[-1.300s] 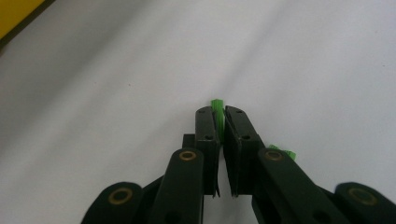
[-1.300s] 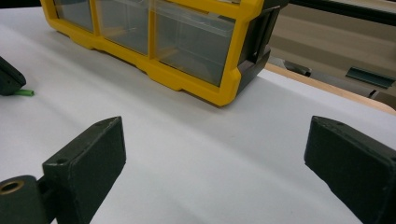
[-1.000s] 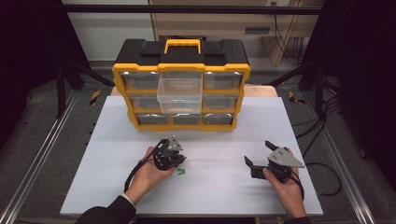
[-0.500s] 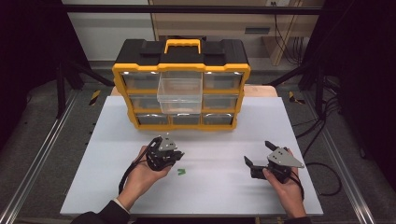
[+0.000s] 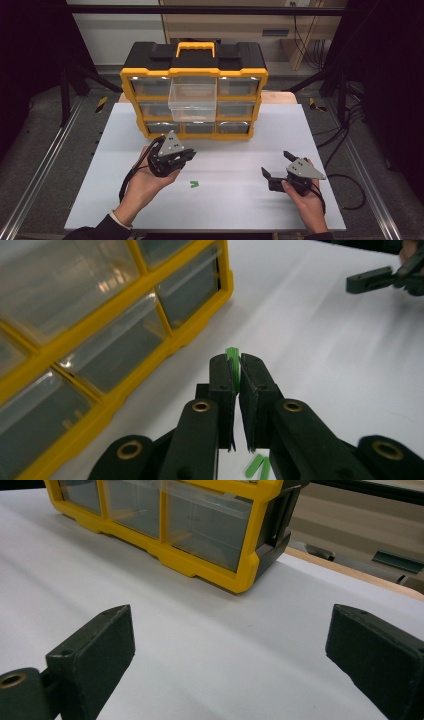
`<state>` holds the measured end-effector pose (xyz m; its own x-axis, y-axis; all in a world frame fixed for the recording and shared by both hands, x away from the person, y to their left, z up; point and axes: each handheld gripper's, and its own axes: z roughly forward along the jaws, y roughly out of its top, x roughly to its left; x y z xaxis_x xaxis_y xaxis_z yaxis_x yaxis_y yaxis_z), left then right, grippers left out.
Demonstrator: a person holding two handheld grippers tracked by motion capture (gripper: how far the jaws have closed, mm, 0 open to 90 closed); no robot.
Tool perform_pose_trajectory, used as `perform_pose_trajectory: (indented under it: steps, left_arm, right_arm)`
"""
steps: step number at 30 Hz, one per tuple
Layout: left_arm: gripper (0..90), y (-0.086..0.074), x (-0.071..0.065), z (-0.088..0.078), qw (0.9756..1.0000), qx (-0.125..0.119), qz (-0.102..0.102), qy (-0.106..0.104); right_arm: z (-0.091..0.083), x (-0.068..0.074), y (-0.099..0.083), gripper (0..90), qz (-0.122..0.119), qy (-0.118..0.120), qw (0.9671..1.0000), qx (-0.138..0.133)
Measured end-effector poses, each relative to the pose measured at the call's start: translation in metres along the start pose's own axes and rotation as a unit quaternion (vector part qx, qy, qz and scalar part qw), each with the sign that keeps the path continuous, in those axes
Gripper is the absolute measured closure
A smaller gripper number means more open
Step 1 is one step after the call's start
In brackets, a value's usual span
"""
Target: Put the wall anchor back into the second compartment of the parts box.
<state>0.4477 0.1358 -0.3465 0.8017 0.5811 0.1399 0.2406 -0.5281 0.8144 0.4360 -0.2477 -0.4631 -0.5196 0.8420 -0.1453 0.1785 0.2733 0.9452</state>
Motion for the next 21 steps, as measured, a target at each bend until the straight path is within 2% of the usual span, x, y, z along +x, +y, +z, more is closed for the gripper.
perform_pose_trajectory:
  steps: [3,6,11,12,15,16,17,19,21]
  left_arm:
    - [84.2,0.007,-0.003,-0.004,0.9999,-0.009,0.005,-0.001]
    - [84.3,0.02,-0.006,-0.011,0.9997,-0.015,0.021,0.0]
    - [84.2,0.034,-0.008,-0.02,0.9993,-0.029,0.024,0.001]
    - [84.2,0.043,-0.009,-0.026,0.999,-0.037,0.026,0.001]
    - [84.3,0.05,-0.01,-0.031,0.9987,-0.04,0.031,0.002]
    - [84.2,0.059,-0.011,-0.035,0.9983,-0.044,0.037,0.004]
    - [84.2,0.059,-0.011,-0.035,0.9983,-0.044,0.037,0.004]
    - [84.2,0.069,-0.013,-0.04,0.9978,-0.046,0.047,0.004]
    - [84.2,0.072,-0.013,-0.042,0.9976,-0.048,0.049,0.005]
  right_arm:
    - [-0.001,0.0,0.001,5.8,0.004,-0.002,1.0,-0.004]
    - [-0.002,-0.001,0.001,5.8,0.007,-0.003,0.9999,-0.008]
    - [-0.002,-0.001,0.001,5.8,0.009,-0.002,0.9999,-0.007]
    - [-0.002,-0.001,0.001,5.8,0.01,-0.001,0.9999,-0.008]
    - [-0.001,-0.001,0.002,5.6,0.01,0.0,0.9999,-0.009]
    - [-0.001,-0.001,0.002,5.5,0.011,0.001,0.9999,-0.009]
    - [-0.002,-0.001,0.002,5.5,0.013,0.001,0.9999,-0.008]
    - [-0.002,-0.001,0.002,5.5,0.013,-0.001,0.9999,-0.011]
    - [-0.002,-0.001,0.002,5.5,0.014,-0.001,0.9998,-0.011]
